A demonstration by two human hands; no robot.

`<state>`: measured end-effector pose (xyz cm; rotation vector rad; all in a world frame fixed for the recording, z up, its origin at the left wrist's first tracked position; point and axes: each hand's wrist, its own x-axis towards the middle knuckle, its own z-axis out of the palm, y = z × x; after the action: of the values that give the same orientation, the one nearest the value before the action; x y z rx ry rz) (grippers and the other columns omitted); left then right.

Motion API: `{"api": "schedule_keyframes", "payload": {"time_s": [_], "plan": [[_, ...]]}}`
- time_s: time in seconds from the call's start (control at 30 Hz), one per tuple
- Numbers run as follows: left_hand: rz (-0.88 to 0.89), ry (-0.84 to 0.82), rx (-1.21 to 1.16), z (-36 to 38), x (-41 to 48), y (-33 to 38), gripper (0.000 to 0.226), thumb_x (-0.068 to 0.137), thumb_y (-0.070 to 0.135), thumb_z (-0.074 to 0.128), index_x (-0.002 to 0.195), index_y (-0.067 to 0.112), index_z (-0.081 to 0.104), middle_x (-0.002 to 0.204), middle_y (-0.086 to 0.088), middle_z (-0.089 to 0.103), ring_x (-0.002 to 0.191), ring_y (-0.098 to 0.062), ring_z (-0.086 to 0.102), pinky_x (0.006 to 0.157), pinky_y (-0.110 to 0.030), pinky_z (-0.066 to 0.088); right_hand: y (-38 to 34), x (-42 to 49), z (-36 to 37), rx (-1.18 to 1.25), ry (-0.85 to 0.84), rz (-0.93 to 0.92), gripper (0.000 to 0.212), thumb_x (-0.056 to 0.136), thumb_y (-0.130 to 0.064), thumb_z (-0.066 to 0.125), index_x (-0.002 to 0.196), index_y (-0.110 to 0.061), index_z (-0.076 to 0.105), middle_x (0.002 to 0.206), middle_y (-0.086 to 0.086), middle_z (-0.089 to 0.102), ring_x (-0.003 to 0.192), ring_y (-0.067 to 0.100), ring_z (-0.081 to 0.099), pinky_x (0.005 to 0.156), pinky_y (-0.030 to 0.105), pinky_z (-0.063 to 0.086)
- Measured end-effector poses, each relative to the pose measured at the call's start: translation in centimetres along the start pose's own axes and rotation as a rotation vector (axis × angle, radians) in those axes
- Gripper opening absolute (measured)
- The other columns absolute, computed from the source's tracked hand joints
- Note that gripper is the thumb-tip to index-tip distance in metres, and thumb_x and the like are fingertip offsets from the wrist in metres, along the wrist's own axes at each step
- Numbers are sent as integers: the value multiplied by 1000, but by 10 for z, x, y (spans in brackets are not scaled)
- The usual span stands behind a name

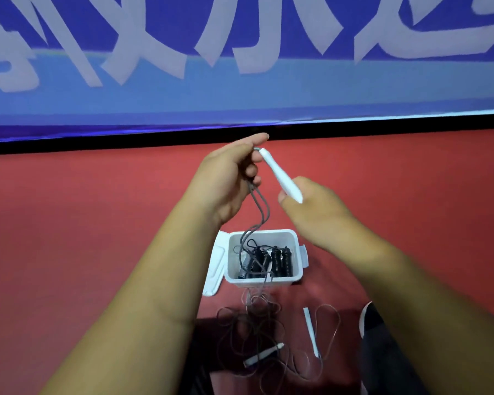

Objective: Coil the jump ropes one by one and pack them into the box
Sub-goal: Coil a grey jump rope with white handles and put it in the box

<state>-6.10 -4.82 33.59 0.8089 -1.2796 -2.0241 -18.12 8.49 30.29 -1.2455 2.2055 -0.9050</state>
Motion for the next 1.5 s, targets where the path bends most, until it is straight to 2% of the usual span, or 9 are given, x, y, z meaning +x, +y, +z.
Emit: {"api": "schedule_keyframes", "payload": {"time_s": [0.1, 0.27, 0.43, 0.6, 0.77, 0.93, 1.13, 1.33, 1.5], "plan": [[-57, -54, 62, -8, 10, 6, 27, 105, 10, 51, 123, 2, 69, 90, -2, 70, 68, -13, 55, 79, -34, 57, 0, 12, -3, -46, 7, -5, 19, 109, -38, 52, 103, -20, 54, 86, 2, 61, 67, 14, 55, 52, 30, 34], [-193, -189, 256, -28, 12, 4, 24, 108, 9, 51, 125, 0, 67, 102, -10, 76, 91, -19, 70, 100, -39, 58, 4, 15, -4, -12, 33, -22, 23, 109, -40, 53, 96, -20, 51, 86, 2, 58, 64, 15, 51, 46, 20, 35], [-159, -249, 286, -33, 3, 12, 18, 99, 15, 64, 111, 7, 74, 103, -11, 73, 102, -25, 74, 89, -37, 62, -1, 11, -10, 111, -68, -45, 36, 99, -59, 62, 99, -23, 57, 77, -3, 61, 55, 12, 50, 52, 31, 37], [-78, -236, 242, -22, -8, 14, 18, 86, 21, 72, 102, 13, 73, 89, -6, 73, 94, -23, 75, 79, -32, 63, -1, 10, -8, 295, -113, -71, 75, 57, -81, 86, 100, -26, 58, 71, -11, 56, 51, 3, 46, 55, 29, 38], [-33, -289, 202, -11, -15, 10, 12, 95, 19, 68, 101, 9, 70, 103, -14, 76, 97, -25, 75, 88, -34, 62, -2, 7, -5, 268, -41, -83, 51, 72, -56, 92, 105, -29, 63, 88, -10, 67, 69, 4, 56, 59, 22, 46], [-3, -303, 161, -8, -19, 12, 12, 99, 18, 64, 102, 8, 69, 107, -17, 75, 102, -26, 75, 91, -34, 62, 0, 12, -5, 384, -67, -122, 37, 82, -42, 90, 110, -26, 72, 103, -2, 78, 94, 22, 71, 86, 39, 57], [51, -239, 231, -7, -18, 10, 16, 99, 17, 65, 108, 5, 70, 104, -15, 74, 96, -25, 71, 95, -37, 58, 3, 14, -1, 323, -83, -83, 12, 96, -31, 75, 91, -21, 70, 63, -10, 57, 51, 7, 47, 53, 25, 40], [109, -179, 228, -10, -16, 9, 7, 97, 11, 68, 102, 8, 73, 100, -10, 75, 89, -21, 71, 85, -31, 60, 0, 13, -2, 400, -168, -58, 26, 100, -36, 70, 90, -13, 64, 70, 2, 68, 47, 26, 55, 56, 36, 45], [85, -170, 204, -8, -15, 7, 13, 98, 16, 69, 104, 5, 72, 103, -13, 74, 89, -20, 72, 80, -27, 59, 1, 11, -3, 506, -207, -41, 25, 103, -29, 70, 109, -6, 69, 76, 8, 74, 51, 23, 62, 53, 34, 52]]}}
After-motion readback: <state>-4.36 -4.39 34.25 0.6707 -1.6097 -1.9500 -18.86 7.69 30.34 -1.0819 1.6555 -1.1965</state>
